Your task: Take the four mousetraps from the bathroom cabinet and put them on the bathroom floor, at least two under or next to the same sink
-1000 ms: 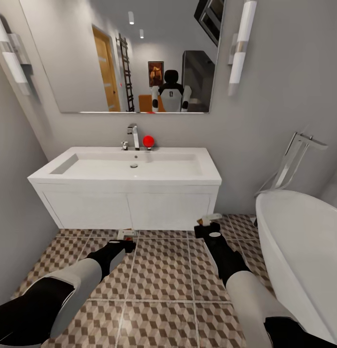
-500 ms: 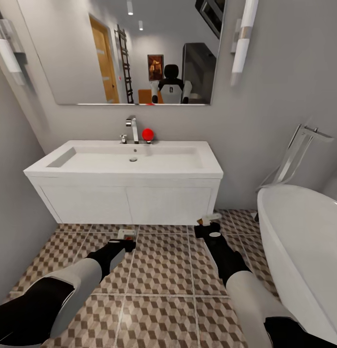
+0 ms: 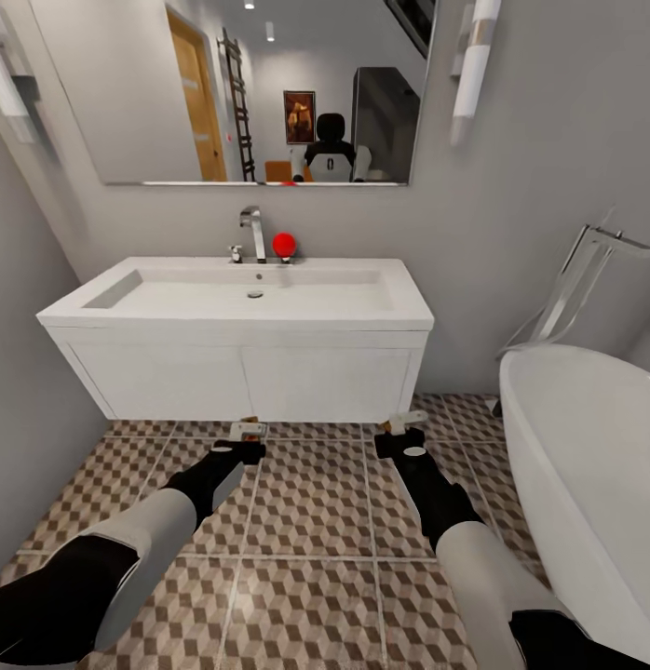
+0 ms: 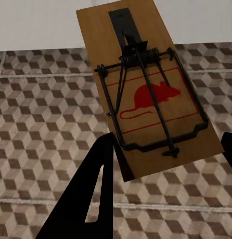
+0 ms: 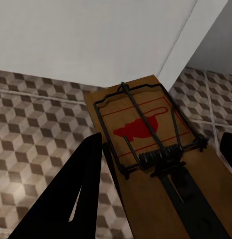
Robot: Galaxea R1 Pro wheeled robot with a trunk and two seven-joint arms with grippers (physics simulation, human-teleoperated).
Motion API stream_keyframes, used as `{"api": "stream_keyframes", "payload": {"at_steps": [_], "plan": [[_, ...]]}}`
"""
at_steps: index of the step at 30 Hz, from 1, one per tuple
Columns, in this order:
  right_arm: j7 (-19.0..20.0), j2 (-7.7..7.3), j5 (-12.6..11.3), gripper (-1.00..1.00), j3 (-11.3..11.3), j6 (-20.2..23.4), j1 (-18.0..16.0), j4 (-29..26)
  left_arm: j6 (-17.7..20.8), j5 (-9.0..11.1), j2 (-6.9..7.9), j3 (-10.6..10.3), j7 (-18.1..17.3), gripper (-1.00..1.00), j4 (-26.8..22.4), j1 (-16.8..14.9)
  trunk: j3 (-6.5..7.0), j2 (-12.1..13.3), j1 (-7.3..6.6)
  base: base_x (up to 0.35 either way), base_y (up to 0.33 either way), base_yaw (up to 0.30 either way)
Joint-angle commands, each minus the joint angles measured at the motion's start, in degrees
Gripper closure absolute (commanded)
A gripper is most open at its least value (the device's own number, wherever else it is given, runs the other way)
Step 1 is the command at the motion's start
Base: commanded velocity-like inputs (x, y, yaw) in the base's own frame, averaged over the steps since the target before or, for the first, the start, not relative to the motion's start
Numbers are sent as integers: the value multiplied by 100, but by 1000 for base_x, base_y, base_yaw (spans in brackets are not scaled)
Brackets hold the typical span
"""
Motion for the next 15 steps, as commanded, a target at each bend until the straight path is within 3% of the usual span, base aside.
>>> {"api": "stream_keyframes", "payload": {"at_steps": [1,15], "plan": [[0,7,50,100,-21,30,-2,-8,34,47,2,-52,41,100,-30,-2,-32,-44,22,0,0,0],[2,7,50,100,-21,30,-2,-5,44,50,-8,-57,38,100,-48,-2,-409,-606,329,0,0,0]]}}
